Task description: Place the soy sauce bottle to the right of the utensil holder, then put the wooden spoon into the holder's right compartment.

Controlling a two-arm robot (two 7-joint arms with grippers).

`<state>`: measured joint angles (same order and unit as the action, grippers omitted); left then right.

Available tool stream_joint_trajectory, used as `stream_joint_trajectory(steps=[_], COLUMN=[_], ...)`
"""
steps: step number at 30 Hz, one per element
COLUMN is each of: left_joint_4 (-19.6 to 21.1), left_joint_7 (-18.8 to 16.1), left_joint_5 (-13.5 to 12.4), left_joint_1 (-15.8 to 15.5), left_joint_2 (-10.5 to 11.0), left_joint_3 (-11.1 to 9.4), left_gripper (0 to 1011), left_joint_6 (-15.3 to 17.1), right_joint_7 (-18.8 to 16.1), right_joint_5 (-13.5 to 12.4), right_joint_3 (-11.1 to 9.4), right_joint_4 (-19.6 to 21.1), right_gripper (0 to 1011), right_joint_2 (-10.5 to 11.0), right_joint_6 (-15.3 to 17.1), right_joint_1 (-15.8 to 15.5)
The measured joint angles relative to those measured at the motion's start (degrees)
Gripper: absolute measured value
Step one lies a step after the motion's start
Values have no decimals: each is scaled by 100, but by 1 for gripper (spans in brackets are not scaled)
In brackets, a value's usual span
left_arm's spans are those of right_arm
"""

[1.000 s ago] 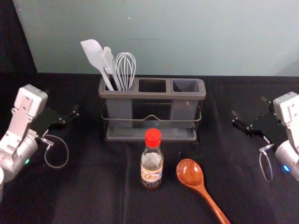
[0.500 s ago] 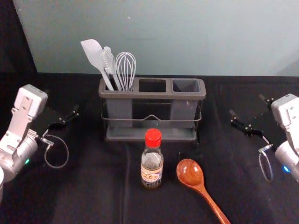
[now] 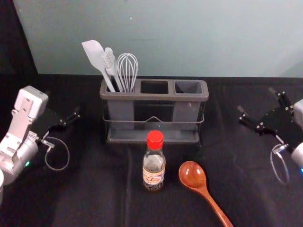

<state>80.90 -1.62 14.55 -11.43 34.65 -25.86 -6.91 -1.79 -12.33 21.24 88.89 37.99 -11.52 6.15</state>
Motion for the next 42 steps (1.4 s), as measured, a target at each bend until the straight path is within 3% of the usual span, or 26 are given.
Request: stream_joint_trajectory(steps=[6, 15, 23, 29, 33, 42], left_joint_4=[0, 0, 0, 0, 0, 0], left_joint_7=[0, 0, 0, 0, 0, 0], left_joint_5=[0, 0, 0, 0, 0, 0], left_joint_1=[0, 0, 0, 0, 0, 0], left_joint_2=[0, 0, 0, 0, 0, -1], left_joint_3=[0, 0, 0, 0, 0, 0], left_gripper=[1005, 1005, 1005, 1005, 1005, 1005], left_joint_6=[0, 0, 0, 0, 0, 0], right_joint_7=[-589, -1144, -1663, -2028, -2359, -2951], right_joint_5=[-605, -1294, -1896, -2227, -2394, -2402], right_joint_3=[-371, -900, -1153, -982, -718, -206], right_joint_4=[561, 1250, 1702, 1902, 1944, 1876], right_gripper=[1004, 1004, 1004, 1004, 1004, 1004], right_joint_2=[419, 879, 1011, 851, 752, 642], right_joint_6=[-207, -296, -280, -11, 386, 1087], right_joint_1=[-489, -1080, -1272, -1187, -991, -614])
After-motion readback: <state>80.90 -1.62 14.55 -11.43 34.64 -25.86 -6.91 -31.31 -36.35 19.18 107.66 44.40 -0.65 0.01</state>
